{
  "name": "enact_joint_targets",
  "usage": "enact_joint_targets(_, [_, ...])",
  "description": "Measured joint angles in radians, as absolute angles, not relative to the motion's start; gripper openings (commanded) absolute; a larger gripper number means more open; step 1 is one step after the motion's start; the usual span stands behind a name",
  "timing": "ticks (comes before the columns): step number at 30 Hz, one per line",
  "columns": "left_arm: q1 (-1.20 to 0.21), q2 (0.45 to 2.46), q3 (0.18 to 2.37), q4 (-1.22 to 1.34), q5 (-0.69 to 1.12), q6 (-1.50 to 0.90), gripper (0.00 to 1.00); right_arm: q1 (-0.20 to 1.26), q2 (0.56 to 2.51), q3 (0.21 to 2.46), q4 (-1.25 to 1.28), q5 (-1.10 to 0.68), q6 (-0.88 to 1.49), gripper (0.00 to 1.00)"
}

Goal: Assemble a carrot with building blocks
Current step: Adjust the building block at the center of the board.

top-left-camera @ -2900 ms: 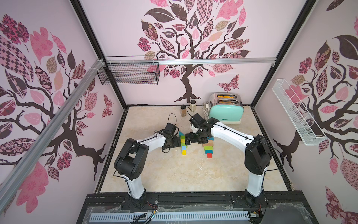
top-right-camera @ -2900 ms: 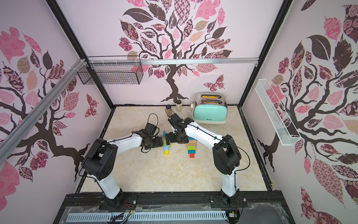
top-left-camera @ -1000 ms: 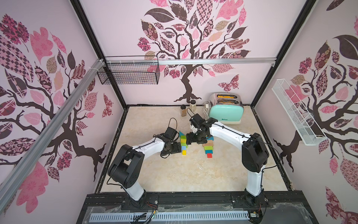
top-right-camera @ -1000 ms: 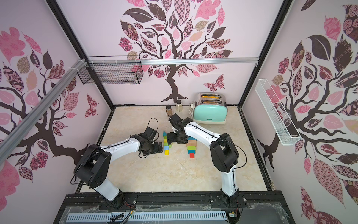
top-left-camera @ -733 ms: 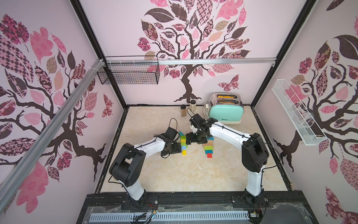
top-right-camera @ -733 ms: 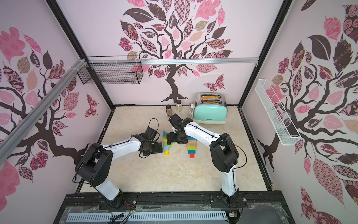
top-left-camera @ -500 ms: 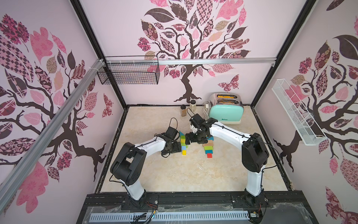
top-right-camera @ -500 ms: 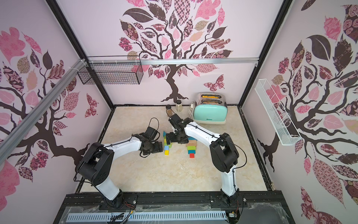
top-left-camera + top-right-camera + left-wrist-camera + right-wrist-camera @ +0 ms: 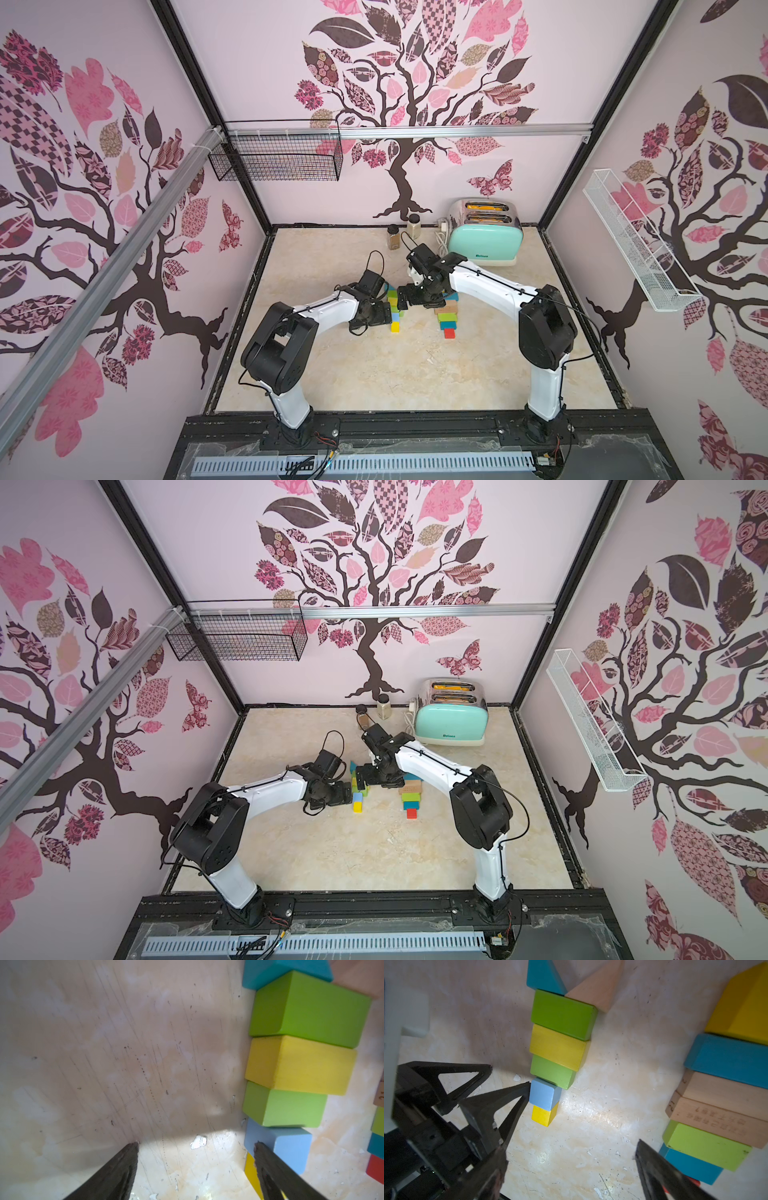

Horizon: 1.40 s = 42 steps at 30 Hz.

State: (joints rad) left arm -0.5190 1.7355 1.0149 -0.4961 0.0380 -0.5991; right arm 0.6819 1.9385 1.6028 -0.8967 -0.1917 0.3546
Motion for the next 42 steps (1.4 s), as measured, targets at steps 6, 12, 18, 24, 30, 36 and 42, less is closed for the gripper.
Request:
enact_joint_targets(6, [-0.519, 1.742, 1.022, -0.495, 0.033, -0.597, 0.91, 0.682, 1.938, 1.603, -0.896, -0.199, 0.355, 0.99])
enact_joint_targets(12, [-0.521, 1.742, 1.022, -0.495, 0.029, -0.597, 0.91, 0.682, 1.938, 1.603, -0.896, -0.206, 0.355, 0.99])
enact_joint_targets(18, [-0.520, 1.717, 1.004, -0.508, 0.017, -0.598, 0.92, 0.682, 1.938, 1.600, -0.894, -0.209, 0.355, 0.99])
enact_joint_targets(24, [-0.505, 1.600, 0.984, -0.550, 0.004, -0.599, 0.93, 0.682, 1.938, 1.574, -0.889, -0.209, 0.355, 0.99])
enact_joint_targets(30, [-0.521, 1.467, 0.930, -0.555, 0.019, -0.614, 0.93, 0.682, 1.921, 1.541, -0.891, -0.200, 0.354, 0.99])
enact_joint_targets(36, [-0.623, 1.437, 0.852, -0.555, 0.024, -0.662, 0.93, 0.682, 1.851, 1.523, -0.896, -0.181, 0.352, 0.99])
enact_joint_targets(42, [-0.654, 1.443, 0.777, -0.546, 0.012, -0.710, 0.93, 0.682, 1.799, 1.518, -0.895, -0.175, 0.352, 0.99])
